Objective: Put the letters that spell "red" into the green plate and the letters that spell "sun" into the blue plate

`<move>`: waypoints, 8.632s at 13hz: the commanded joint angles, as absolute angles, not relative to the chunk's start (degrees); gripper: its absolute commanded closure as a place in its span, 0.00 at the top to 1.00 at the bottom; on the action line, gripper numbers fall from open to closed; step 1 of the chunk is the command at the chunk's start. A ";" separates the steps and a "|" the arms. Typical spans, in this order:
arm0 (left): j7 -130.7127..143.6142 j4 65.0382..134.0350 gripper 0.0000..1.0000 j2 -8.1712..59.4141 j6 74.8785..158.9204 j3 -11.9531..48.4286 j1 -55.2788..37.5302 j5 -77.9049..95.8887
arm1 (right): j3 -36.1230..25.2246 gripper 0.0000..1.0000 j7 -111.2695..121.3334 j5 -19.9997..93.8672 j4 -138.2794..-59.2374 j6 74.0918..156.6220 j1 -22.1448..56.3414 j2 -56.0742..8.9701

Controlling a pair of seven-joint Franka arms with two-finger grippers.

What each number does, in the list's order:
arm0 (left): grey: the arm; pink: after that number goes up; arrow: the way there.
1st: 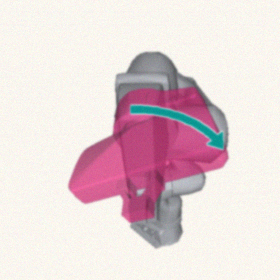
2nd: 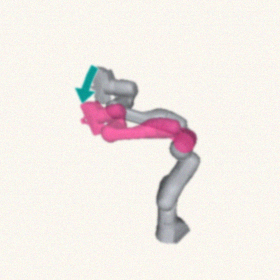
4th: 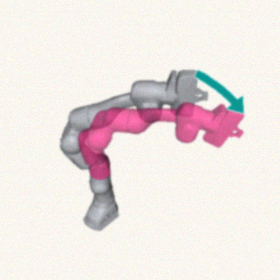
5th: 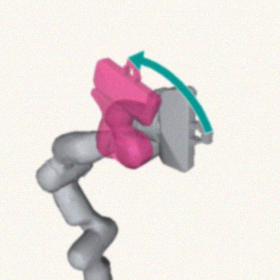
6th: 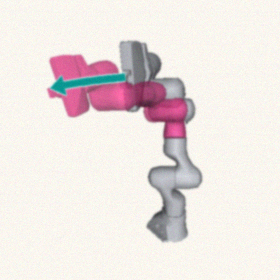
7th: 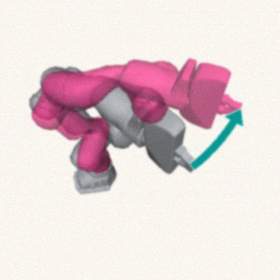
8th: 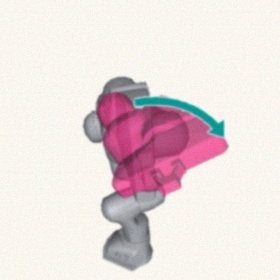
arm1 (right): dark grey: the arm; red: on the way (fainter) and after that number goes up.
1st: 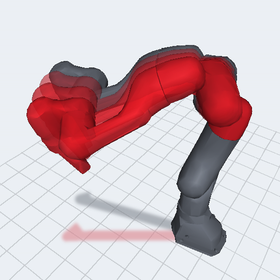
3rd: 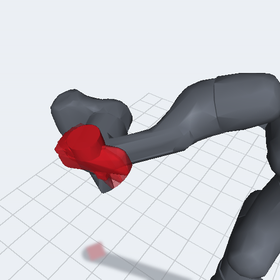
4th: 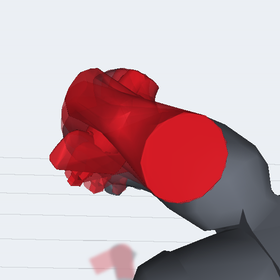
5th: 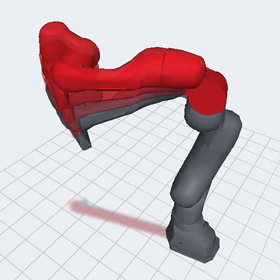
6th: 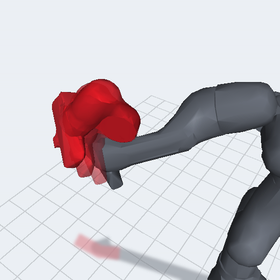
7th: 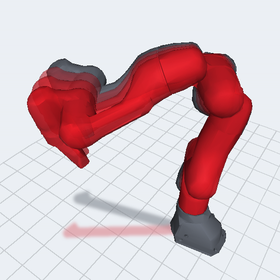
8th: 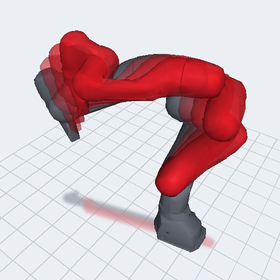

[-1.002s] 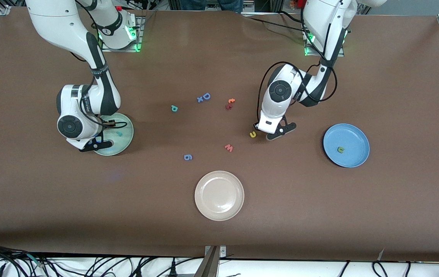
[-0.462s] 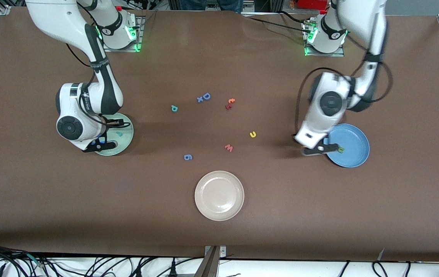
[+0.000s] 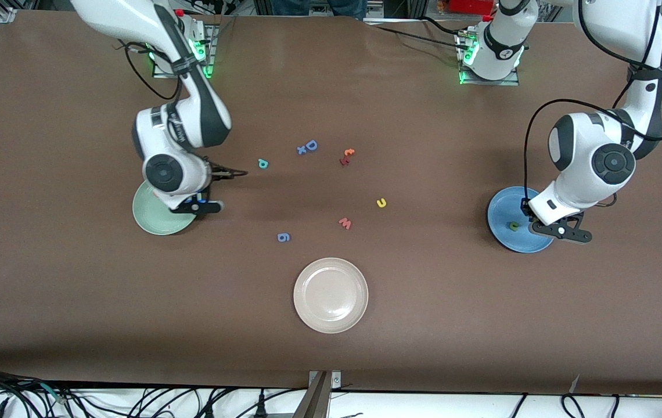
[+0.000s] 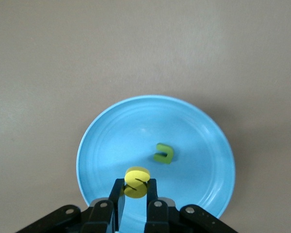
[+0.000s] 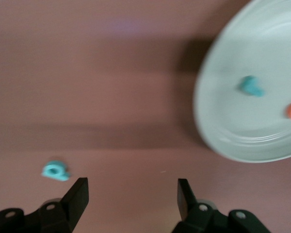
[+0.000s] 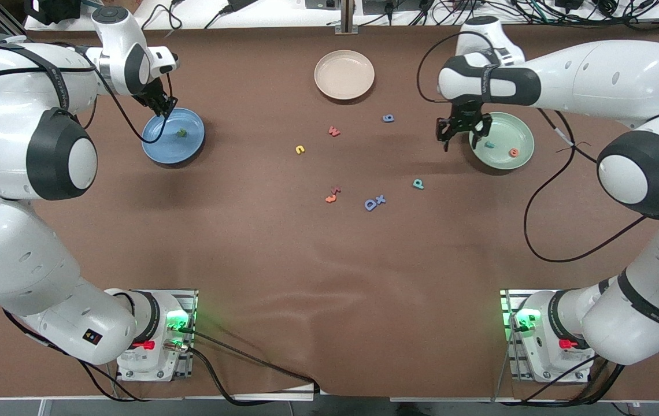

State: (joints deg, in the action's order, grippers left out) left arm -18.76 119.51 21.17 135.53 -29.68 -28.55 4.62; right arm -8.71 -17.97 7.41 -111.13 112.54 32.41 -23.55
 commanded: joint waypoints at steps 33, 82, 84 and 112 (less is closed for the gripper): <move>-4.92 106.35 0.97 33.29 141.58 -9.06 -43.33 1.23 | 3.78 0.48 -38.85 7.91 -132.01 150.46 33.57 -22.50; -48.34 117.07 1.00 33.75 134.12 -34.37 -34.19 22.76 | -24.26 1.00 2.99 10.03 -86.88 91.08 30.24 -21.45; -48.52 116.37 1.00 30.00 133.33 -34.37 -34.19 22.76 | -25.92 1.00 2.55 10.02 -82.81 88.08 30.41 -20.84; 20.72 92.11 1.00 3.96 106.17 -9.79 -12.33 5.83 | 0.09 1.00 -4.22 -1.23 -96.77 93.69 -0.53 2.02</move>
State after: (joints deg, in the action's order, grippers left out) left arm 17.12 92.25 5.40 107.56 -16.46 -17.15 9.79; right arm -0.59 -4.45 -0.44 -96.61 93.15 0.04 1.95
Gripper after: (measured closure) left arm 0.000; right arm 0.000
